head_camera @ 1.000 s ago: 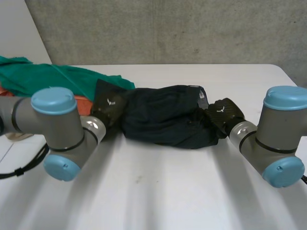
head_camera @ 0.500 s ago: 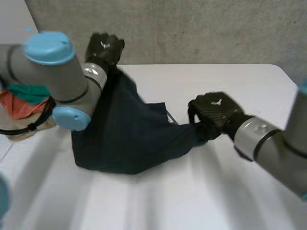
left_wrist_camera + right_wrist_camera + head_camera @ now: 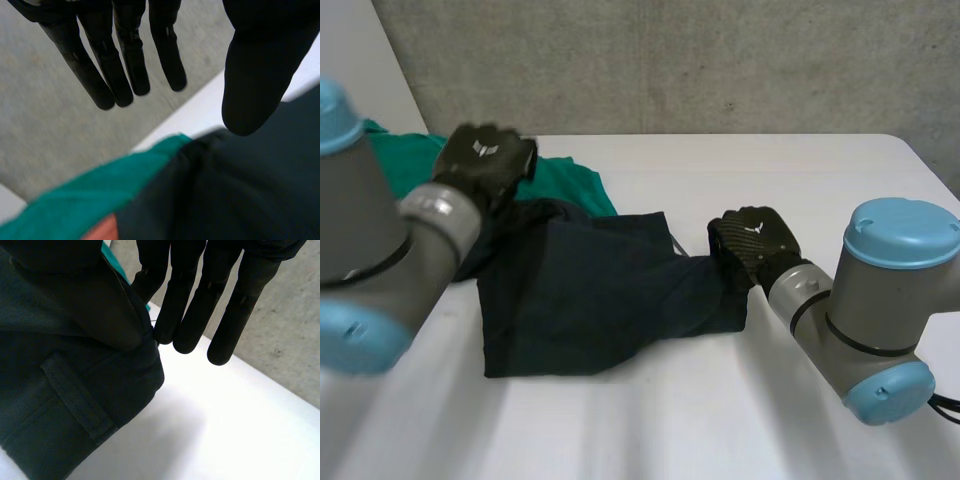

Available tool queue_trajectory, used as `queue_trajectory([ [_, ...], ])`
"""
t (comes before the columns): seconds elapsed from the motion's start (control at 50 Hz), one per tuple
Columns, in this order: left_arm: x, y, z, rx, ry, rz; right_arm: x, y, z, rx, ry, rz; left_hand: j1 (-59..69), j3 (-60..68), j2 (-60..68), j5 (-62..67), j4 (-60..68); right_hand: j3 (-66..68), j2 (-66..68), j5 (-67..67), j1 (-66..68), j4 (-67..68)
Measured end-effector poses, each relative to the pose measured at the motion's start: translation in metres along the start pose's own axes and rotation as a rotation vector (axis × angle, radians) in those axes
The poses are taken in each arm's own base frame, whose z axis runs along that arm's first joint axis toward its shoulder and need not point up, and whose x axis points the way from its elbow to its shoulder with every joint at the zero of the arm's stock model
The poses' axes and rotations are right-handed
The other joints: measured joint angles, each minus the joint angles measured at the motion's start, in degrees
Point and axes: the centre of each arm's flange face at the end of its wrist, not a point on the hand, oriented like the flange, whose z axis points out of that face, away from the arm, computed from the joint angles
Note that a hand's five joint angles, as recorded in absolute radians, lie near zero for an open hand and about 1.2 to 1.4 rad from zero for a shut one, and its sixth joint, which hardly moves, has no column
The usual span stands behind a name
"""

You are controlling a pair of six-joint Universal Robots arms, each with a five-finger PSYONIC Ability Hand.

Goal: Fold the laundry.

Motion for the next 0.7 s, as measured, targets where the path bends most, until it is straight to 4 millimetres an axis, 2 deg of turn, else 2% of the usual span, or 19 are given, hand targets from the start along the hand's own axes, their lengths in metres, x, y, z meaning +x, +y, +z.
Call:
queue_trajectory([
  [0.04, 0.000, 0.010, -0.010, -0.036, 0.012, -0.010, 0.001, -0.001, 0.002, 0.006, 0.007, -0.002, 3.7, 3.8, 4.1, 3.9, 4.0, 0.0, 0.0, 0.0, 0.0, 0.0],
  [0.06, 0.002, 0.022, -0.020, -0.084, 0.032, -0.022, 0.002, -0.002, 0.004, 0.014, 0.016, -0.005, 6.1, 6.8, 7.1, 7.0, 7.1, 0.0, 0.0, 0.0, 0.0, 0.0],
  [0.12, 0.007, 0.043, -0.032, -0.174, 0.074, -0.045, 0.002, -0.004, 0.007, 0.022, 0.022, -0.008, 6.7, 8.3, 8.4, 8.5, 8.6, 0.0, 0.0, 0.1, 0.0, 0.0],
  [0.14, 0.007, 0.047, -0.034, -0.189, 0.081, -0.049, 0.002, -0.004, 0.008, 0.023, 0.022, -0.009, 6.7, 8.3, 8.4, 8.5, 8.6, 0.0, 0.0, 0.1, 0.0, 0.0],
  [0.18, 0.013, 0.069, -0.042, -0.291, 0.135, -0.082, -0.001, -0.005, 0.011, 0.025, 0.020, -0.012, 6.3, 8.0, 8.1, 8.3, 8.2, 0.0, 0.0, 0.2, 0.0, 0.0],
  [0.22, 0.016, 0.077, -0.045, -0.336, 0.160, -0.100, -0.002, -0.004, 0.012, 0.025, 0.019, -0.013, 5.7, 7.6, 7.5, 7.9, 7.8, 0.0, 0.0, 0.1, 0.0, 0.0],
  [0.28, 0.022, 0.098, -0.048, -0.434, 0.220, -0.144, -0.005, -0.003, 0.015, 0.020, 0.016, -0.017, -1.4, 1.3, 1.0, 1.6, 1.4, 0.0, 0.0, 0.2, 0.0, 0.0],
  [0.34, 0.025, 0.112, -0.044, -0.483, 0.254, -0.171, -0.008, -0.002, 0.016, 0.014, 0.014, -0.020, -10.6, -8.2, -8.2, -8.3, -8.4, 0.0, 0.0, 0.2, 0.0, 0.0],
  [0.44, 0.023, 0.128, -0.027, -0.493, 0.250, -0.173, -0.010, -0.001, 0.015, 0.009, 0.012, -0.022, -12.6, -11.0, -10.8, -11.3, -11.4, 0.0, 0.0, 0.3, 0.0, 0.0],
  [0.54, 0.020, 0.136, -0.012, -0.481, 0.221, -0.136, -0.010, -0.001, 0.012, 0.004, 0.009, -0.021, -12.4, -10.7, -10.6, -10.9, -11.0, 0.0, 0.0, 0.3, 0.0, 0.0],
  [0.64, 0.020, 0.138, -0.003, -0.452, 0.192, -0.092, -0.010, 0.000, 0.010, 0.000, 0.005, -0.020, -2.3, -1.2, -1.3, -0.9, -0.9, 0.0, 0.0, 0.3, 0.0, 0.0],
  [0.7, 0.020, 0.137, 0.001, -0.425, 0.170, -0.072, -0.010, 0.001, 0.008, -0.002, 0.000, -0.020, -0.7, 0.7, 0.6, 0.8, 0.9, 0.0, 0.0, 0.3, 0.0, 0.0],
])
